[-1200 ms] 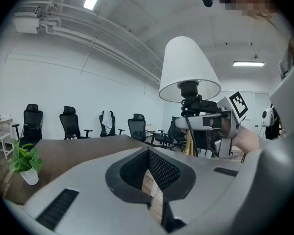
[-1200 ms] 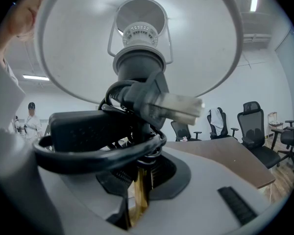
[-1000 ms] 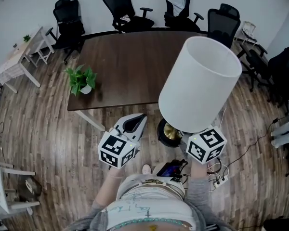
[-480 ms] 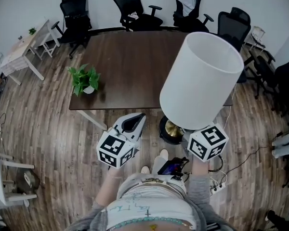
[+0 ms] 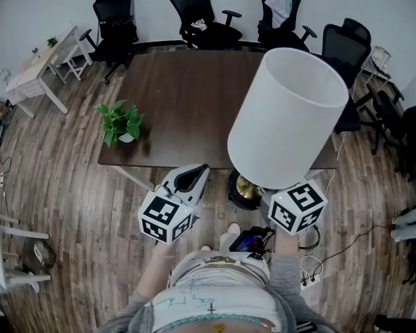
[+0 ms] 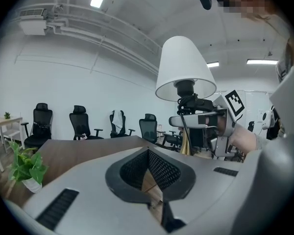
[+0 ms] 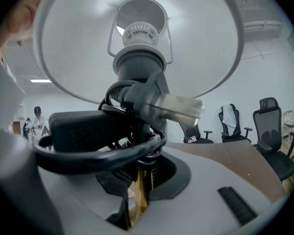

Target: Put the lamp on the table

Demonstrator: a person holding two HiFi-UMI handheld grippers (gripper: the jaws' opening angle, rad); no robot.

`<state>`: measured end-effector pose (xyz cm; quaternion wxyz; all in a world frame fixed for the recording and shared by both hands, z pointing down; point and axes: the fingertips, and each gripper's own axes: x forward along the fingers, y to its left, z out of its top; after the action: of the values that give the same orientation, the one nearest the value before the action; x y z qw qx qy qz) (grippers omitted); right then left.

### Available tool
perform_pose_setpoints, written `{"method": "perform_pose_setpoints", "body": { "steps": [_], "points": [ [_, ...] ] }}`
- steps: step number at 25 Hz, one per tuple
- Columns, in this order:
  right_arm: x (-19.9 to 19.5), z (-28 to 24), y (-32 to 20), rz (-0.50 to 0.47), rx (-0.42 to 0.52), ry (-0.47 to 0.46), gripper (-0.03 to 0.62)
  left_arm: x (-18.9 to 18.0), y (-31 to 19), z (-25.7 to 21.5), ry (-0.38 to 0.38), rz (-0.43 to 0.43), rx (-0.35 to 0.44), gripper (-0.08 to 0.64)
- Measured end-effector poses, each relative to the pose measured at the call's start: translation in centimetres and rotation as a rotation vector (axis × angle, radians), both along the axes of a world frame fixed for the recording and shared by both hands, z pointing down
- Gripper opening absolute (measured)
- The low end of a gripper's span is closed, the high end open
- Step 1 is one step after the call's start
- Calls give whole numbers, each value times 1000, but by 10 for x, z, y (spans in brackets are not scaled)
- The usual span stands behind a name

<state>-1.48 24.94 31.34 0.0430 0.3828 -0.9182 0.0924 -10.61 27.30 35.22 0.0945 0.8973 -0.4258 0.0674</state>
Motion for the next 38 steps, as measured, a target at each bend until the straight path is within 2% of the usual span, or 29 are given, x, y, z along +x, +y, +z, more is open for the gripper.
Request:
{"method": "perform_pose_setpoints", "body": {
  "steps": [14, 26, 33, 38],
  "points": [
    [33, -2, -53, -44, -3, 9, 51, 34, -48, -7, 8, -32, 27, 12],
    [69, 6, -91, -88, 1, 38, 51, 54, -78, 16, 18, -126, -9, 12],
    [63, 13, -105, -102, -11, 41, 51, 39, -89, 25, 18, -163, -39, 12],
    [50, 15, -116, -83, -33, 22, 51, 33, -106, 18, 16, -120, -22, 12]
  ]
}}
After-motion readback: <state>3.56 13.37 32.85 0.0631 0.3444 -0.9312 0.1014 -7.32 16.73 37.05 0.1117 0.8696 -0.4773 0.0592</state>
